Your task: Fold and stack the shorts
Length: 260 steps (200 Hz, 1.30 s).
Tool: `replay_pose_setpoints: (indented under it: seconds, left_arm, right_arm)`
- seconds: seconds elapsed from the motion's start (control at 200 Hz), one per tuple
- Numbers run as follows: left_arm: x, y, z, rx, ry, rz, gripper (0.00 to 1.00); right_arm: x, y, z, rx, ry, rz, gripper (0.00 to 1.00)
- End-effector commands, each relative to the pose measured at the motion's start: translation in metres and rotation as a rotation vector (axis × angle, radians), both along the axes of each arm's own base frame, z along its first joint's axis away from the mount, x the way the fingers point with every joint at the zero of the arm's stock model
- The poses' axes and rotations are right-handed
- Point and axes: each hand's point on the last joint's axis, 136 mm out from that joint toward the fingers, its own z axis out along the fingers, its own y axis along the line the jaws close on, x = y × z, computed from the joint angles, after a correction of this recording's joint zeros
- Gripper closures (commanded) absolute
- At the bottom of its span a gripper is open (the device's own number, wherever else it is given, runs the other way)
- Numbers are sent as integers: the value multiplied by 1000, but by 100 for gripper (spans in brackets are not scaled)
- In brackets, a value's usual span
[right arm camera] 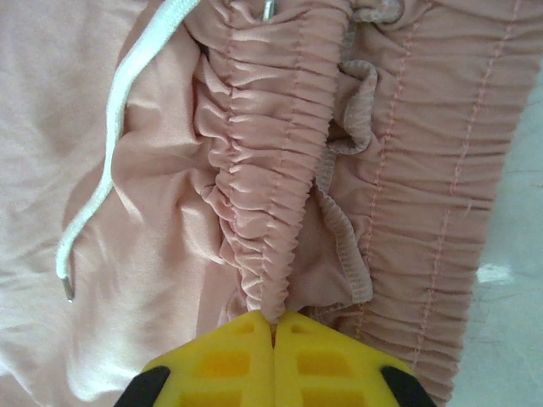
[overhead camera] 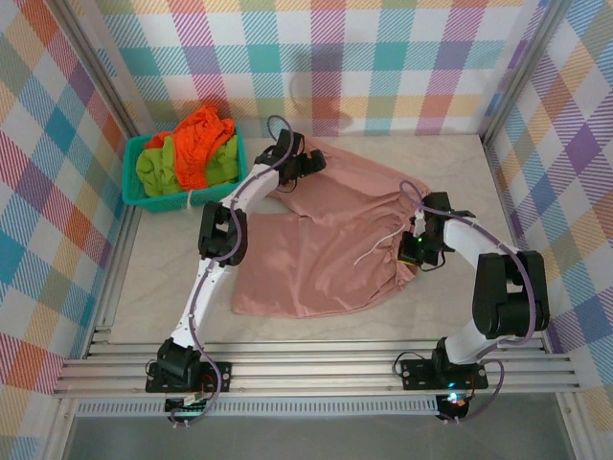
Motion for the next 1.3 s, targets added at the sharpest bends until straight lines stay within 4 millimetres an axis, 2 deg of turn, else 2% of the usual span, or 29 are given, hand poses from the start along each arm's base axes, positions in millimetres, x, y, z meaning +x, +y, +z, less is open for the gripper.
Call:
replay_pose_setpoints:
  seconds: [0.0, 0.14, 0.285, 0.57, 0.6, 0.64, 0.68, 0.74, 0.79, 0.865, 0.955, 1.06, 1.21, 1.295]
  left_arm:
    - [-11, 29, -36, 66, 107, 66, 0]
    - [-12, 43, -43, 113, 121, 103, 0]
    - [-16, 66, -54, 170, 155, 171, 0]
    - [-8, 72, -50, 129, 139, 196, 0]
    - [-7, 70, -47, 118, 135, 188, 0]
    - [-6, 65, -40, 101, 121, 168, 0]
    - [-5, 58, -30, 73, 102, 146, 0]
    - [-3, 46, -8, 21, 59, 107, 0]
    - [-1, 37, 16, -20, 16, 78, 0]
    - [-1, 26, 57, -63, -42, 39, 0]
    - [-8, 16, 109, -101, -105, -2, 0]
    - [-28, 10, 158, -120, -137, -38, 0]
    - [-77, 8, 192, -116, -136, -78, 0]
    - [-109, 13, 188, -123, -139, -85, 0]
  right_arm:
    - [-11, -3, 4, -38, 48, 25, 100]
    - [-26, -18, 13, -118, 81, 10, 100]
    - [-41, -30, 18, -164, 134, -42, 100]
    - [-55, -35, 9, -116, 237, -118, 100]
    - [-54, -34, 9, -105, 235, -117, 95]
    - [-50, -32, 13, -87, 219, -118, 93]
    - [-43, -29, 20, -61, 186, -123, 90]
    - [-28, -21, 39, -4, 112, -133, 73]
    - [-16, -16, 57, 34, 47, -144, 65]
    - [2, -13, 82, 63, -42, -161, 46]
    - [25, -12, 103, 82, -130, -167, 36]
    - [62, -13, 111, 104, -203, -181, 30]
    - [120, -7, 104, 171, -214, -168, 26]
    - [147, 0, 95, 210, -200, -144, 23]
